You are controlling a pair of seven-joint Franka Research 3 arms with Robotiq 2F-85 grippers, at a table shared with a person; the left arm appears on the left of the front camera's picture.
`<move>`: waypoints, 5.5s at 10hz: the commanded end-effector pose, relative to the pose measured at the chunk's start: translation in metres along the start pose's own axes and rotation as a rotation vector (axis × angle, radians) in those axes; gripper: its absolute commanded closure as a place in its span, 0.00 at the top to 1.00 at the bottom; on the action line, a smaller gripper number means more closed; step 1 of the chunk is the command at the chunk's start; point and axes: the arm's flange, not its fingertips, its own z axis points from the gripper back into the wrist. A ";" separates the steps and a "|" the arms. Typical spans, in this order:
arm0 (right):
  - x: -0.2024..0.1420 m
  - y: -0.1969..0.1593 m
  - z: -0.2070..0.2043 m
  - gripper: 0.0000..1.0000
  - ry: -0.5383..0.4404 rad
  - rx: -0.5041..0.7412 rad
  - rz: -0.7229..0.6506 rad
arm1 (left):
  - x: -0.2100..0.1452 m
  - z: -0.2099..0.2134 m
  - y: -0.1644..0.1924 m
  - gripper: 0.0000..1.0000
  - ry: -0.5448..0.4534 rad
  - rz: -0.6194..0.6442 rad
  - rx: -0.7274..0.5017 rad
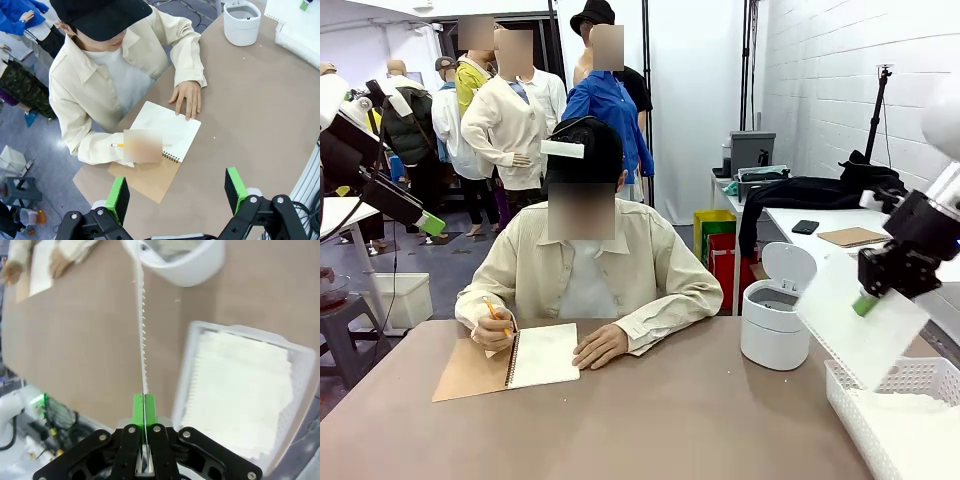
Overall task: Sort the paper based on its condition.
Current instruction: If a person hands you a paper, place it in the Organizing basket , and if it's crumpled, put it in the Trash can.
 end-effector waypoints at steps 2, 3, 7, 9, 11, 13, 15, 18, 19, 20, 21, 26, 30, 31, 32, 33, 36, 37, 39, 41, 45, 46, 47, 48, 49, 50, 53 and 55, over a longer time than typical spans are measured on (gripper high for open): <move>0.000 0.000 0.000 0.00 0.000 0.000 0.000 | 0.000 0.001 0.001 1.00 0.001 -0.005 0.003; 0.000 0.000 0.000 0.00 0.000 0.000 0.000 | 0.000 0.001 0.001 1.00 0.001 -0.005 0.003; -0.006 -0.013 -0.007 0.00 0.062 0.046 -0.037 | 0.000 0.001 0.001 1.00 0.001 -0.005 0.003; -0.027 -0.036 -0.020 0.00 0.103 0.052 -0.027 | 0.000 0.001 0.001 1.00 0.001 -0.005 0.003; -0.042 -0.056 -0.039 0.00 0.098 0.051 -0.052 | 0.000 0.001 0.001 1.00 0.001 -0.005 0.003; -0.059 -0.073 -0.051 0.00 0.128 0.038 -0.045 | 0.000 0.001 0.001 1.00 0.001 -0.005 0.003; -0.067 -0.095 -0.063 0.00 0.122 0.040 -0.069 | 0.000 0.001 0.001 1.00 0.001 -0.005 0.003; -0.080 -0.117 -0.067 0.00 0.084 0.028 -0.103 | 0.000 0.001 0.001 1.00 0.001 -0.005 0.003; -0.089 -0.122 -0.068 0.00 0.091 -0.038 -0.096 | 0.000 0.001 0.001 1.00 0.001 -0.005 0.003; -0.093 -0.124 -0.078 0.00 0.130 -0.039 -0.086 | 0.000 0.001 0.001 1.00 0.001 -0.005 0.003; -0.093 -0.128 -0.087 0.00 0.159 -0.055 -0.086 | 0.000 0.001 0.001 1.00 0.001 -0.005 0.003; -0.097 -0.126 -0.110 0.00 0.175 -0.017 -0.110 | 0.000 0.001 0.001 1.00 0.001 -0.005 0.003; -0.063 -0.138 -0.089 0.00 0.209 -0.019 -0.123 | 0.000 0.001 0.001 1.00 0.001 -0.005 0.003; -0.062 -0.138 -0.089 0.10 0.208 -0.020 -0.122 | 0.000 0.001 0.001 1.00 0.001 -0.005 0.003; -0.062 -0.137 -0.089 0.29 0.237 -0.011 -0.110 | 0.000 0.001 0.001 1.00 0.001 -0.005 0.003; -0.062 -0.136 -0.086 0.48 0.246 -0.017 -0.111 | 0.000 0.001 0.001 1.00 0.001 -0.005 0.003; -0.061 -0.131 -0.077 1.00 0.261 -0.105 -0.077 | 0.000 0.001 0.001 1.00 0.001 -0.005 0.003; -0.061 -0.129 -0.073 1.00 0.266 -0.124 -0.068 | 0.000 0.001 0.001 1.00 0.001 -0.005 0.003; -0.058 -0.123 -0.059 1.00 0.238 -0.159 -0.046 | 0.000 0.001 0.001 1.00 0.001 -0.005 0.003; -0.055 -0.112 -0.044 1.00 0.223 -0.168 -0.002 | 0.000 0.001 0.001 1.00 0.001 -0.005 0.003; -0.054 -0.092 -0.028 1.00 0.192 -0.186 0.068 | 0.000 0.001 0.001 1.00 0.001 -0.005 0.003; -0.055 -0.085 -0.025 1.00 0.182 -0.152 0.093 | 0.000 0.001 0.001 1.00 0.001 -0.005 0.003; -0.057 -0.076 -0.022 1.00 0.184 -0.130 0.126 | 0.000 0.001 0.001 1.00 0.001 -0.005 0.003; -0.056 -0.070 -0.020 1.00 0.185 -0.115 0.150 | 0.000 0.001 0.001 1.00 0.001 -0.005 0.003; -0.056 -0.066 -0.021 1.00 0.170 -0.111 0.170 | 0.000 0.001 0.001 1.00 0.001 -0.005 0.003; -0.056 -0.064 -0.018 1.00 0.149 -0.092 0.187 | 0.000 0.001 0.001 1.00 0.001 -0.005 0.003; -0.055 -0.067 -0.019 1.00 0.143 -0.126 0.117 | 0.000 0.001 0.001 1.00 0.001 -0.005 0.003; -0.044 -0.082 -0.017 1.00 0.008 -0.215 0.051 | 0.000 0.001 0.001 1.00 0.001 -0.005 0.003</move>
